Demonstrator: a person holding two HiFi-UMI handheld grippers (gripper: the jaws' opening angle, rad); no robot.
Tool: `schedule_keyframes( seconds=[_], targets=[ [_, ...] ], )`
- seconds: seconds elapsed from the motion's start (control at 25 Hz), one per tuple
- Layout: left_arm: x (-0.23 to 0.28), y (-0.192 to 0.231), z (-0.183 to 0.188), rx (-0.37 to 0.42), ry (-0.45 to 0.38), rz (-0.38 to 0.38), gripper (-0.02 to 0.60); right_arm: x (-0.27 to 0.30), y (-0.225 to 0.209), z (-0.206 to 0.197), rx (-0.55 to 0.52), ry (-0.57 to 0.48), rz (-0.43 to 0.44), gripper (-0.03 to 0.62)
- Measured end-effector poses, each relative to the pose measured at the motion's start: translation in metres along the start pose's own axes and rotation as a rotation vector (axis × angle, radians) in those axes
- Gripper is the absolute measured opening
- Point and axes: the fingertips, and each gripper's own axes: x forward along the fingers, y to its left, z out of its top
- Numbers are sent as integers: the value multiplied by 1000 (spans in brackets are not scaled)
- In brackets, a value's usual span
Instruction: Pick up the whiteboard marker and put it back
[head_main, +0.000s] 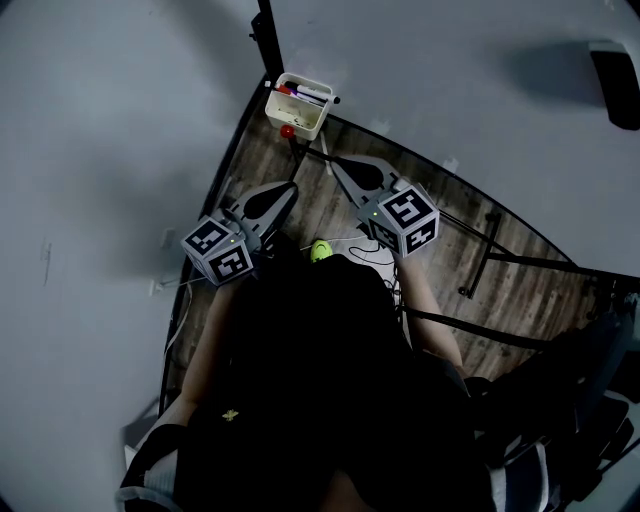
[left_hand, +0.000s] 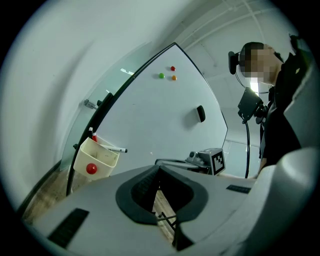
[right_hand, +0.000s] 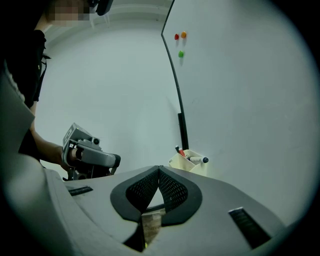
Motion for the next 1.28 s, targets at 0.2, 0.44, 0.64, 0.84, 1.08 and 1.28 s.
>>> schedule_keyframes(
  seconds=[0.2,0.44,0.64,0.84,1.08,1.28],
  targets=[
    [3,6,5,7,-9,1,3,6,-7,5,-7,0,-10,-3],
    [8,18,8,-5,-2,-20,2,15,-21,8,-11,5,-49,-2],
    [12,31,15,-5,16,-44,2,27,-34,11,-7,10,-88,25],
    [17,46,22,-11,29,-61,2,40,-48,11,8,20,-121,72],
    [19,64,31,-14,48,-82,3,57,-68,10,38,25,-179,120],
    [23,80,40,-22,66,-99,2,73,-83,10,64,30,-234,174]
  ],
)
